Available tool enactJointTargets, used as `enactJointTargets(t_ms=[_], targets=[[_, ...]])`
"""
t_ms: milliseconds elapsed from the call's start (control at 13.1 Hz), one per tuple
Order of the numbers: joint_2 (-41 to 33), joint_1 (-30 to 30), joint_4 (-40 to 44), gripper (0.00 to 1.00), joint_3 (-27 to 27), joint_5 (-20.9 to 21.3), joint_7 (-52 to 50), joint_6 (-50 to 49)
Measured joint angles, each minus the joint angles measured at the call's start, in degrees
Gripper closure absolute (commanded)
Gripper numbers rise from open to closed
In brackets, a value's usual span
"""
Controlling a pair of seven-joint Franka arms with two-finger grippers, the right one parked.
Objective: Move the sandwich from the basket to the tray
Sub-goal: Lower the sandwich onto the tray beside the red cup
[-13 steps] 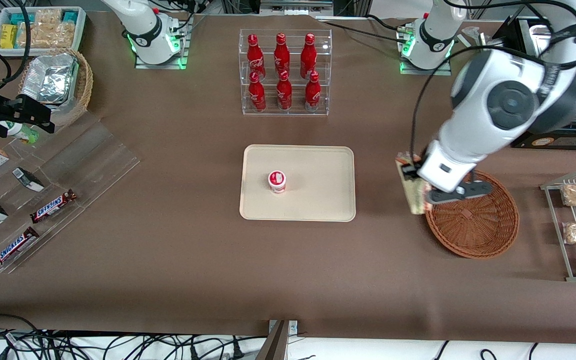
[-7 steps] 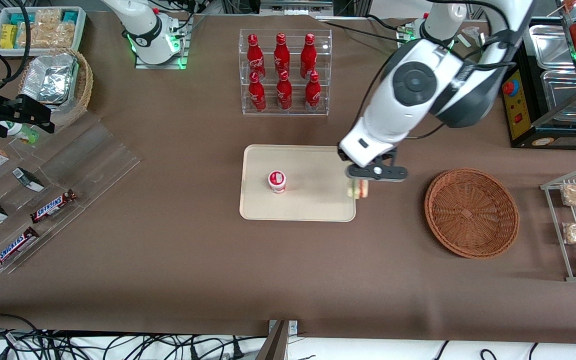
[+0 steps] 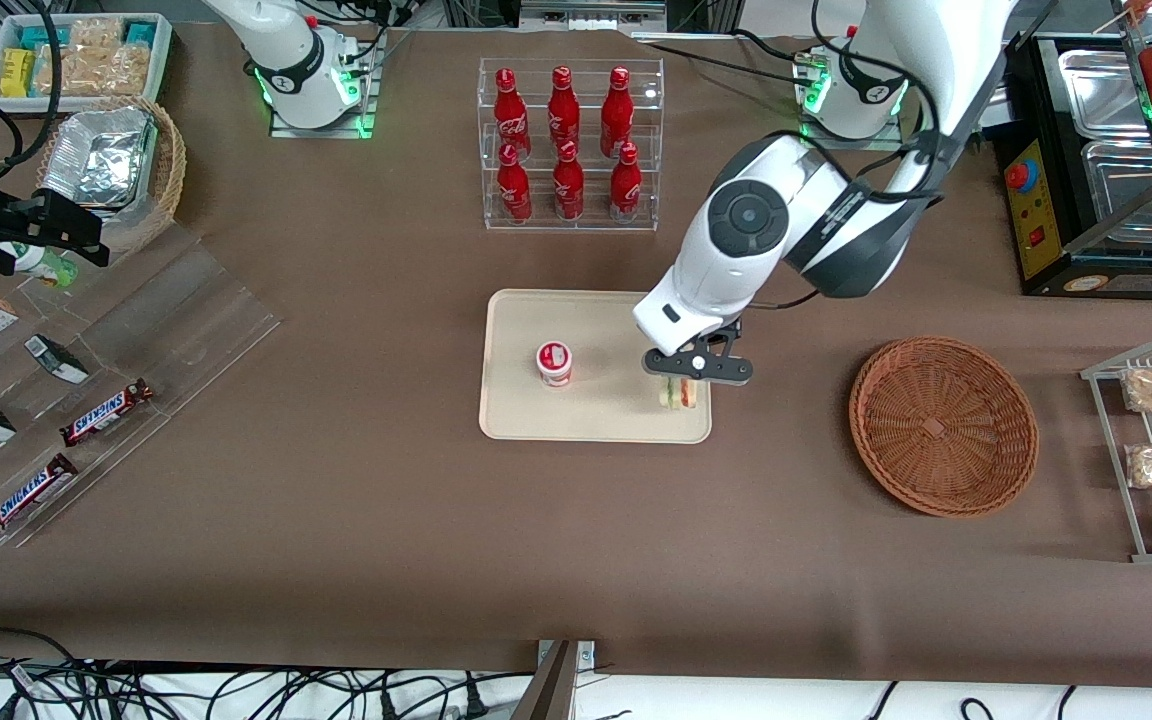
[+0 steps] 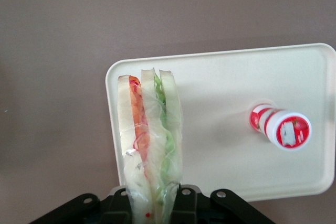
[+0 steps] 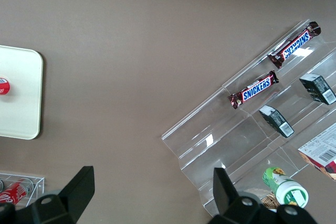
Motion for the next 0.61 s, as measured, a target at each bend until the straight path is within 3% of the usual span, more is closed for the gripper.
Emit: enactJointTargets(t_ms=[611], targets=[[8.6, -3.0, -0.9, 0.98, 0.1, 8.5, -6.0, 3.1]])
